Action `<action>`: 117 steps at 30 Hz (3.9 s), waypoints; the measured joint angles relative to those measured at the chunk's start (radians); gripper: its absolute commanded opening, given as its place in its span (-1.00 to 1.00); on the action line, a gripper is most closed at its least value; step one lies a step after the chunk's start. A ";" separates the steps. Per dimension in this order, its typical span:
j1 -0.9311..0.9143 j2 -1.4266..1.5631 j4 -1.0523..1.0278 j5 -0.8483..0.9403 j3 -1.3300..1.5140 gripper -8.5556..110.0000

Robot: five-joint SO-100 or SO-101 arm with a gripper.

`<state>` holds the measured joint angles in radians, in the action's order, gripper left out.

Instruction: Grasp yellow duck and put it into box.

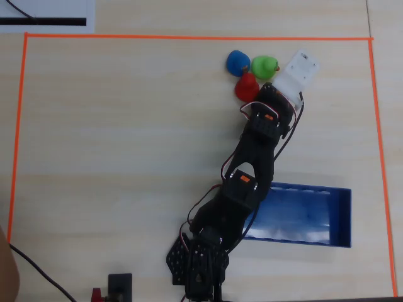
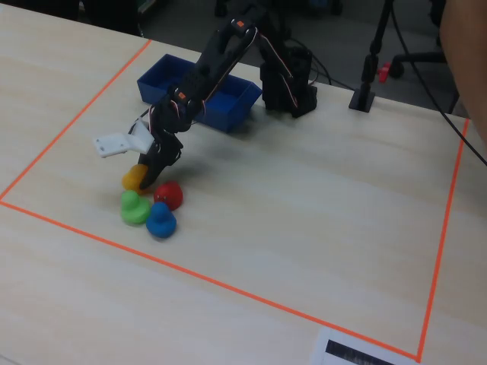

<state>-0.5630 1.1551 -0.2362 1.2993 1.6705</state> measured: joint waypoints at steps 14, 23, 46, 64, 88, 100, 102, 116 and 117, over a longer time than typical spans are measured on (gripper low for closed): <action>0.023 0.520 -0.632 -0.206 -0.069 -0.85; -0.221 0.808 -0.897 -0.144 0.051 -0.85; -0.870 0.833 -0.681 0.132 0.512 -0.34; -0.758 0.836 -0.749 -0.029 0.278 -0.85; 0.591 1.945 -0.963 0.210 1.232 -0.85; 0.601 2.123 -1.066 0.221 1.442 -0.85; 0.601 2.125 -1.069 0.222 1.442 -0.85; 0.601 2.154 -1.078 0.212 1.442 -0.82; 0.601 2.154 -1.078 0.212 1.442 -0.82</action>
<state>0.0383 3.3088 -1.3146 1.5110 3.1124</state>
